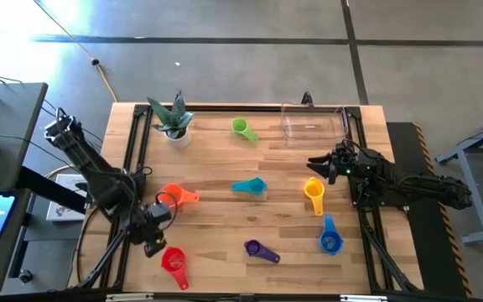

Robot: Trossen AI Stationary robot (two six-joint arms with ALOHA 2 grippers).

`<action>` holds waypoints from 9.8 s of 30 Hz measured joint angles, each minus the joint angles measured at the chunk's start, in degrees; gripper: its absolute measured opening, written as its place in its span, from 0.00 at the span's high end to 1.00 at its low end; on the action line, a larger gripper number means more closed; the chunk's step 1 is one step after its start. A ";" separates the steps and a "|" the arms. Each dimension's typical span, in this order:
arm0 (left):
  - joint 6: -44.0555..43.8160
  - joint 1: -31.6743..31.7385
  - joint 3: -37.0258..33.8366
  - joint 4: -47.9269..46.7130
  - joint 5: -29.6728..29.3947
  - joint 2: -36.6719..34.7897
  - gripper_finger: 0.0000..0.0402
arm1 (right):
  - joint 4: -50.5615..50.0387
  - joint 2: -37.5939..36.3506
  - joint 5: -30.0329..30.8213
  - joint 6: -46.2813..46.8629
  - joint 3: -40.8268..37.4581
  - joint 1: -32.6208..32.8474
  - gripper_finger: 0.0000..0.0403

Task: Nest measuring cups in basket
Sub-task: Stack thr red measuring cup into the orange measuring cup, then stack the blue measuring cup into the red measuring cup

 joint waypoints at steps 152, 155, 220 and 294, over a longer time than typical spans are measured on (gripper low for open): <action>-49.42 22.52 -0.09 -33.45 -8.90 2.14 0.98 | -0.44 -0.02 -0.44 -1.09 0.04 0.02 0.48; -49.44 22.50 -0.09 -33.32 -7.49 3.53 0.98 | -0.44 -0.02 -0.46 -1.09 0.04 0.02 0.48; -28.81 22.48 -1.59 -11.20 -14.10 2.70 0.81 | 4.87 0.37 -0.70 0.88 3.61 0.02 0.48; 27.28 51.15 -4.37 -24.65 -7.06 3.67 0.81 | -11.12 40.11 12.00 29.36 36.46 21.33 0.48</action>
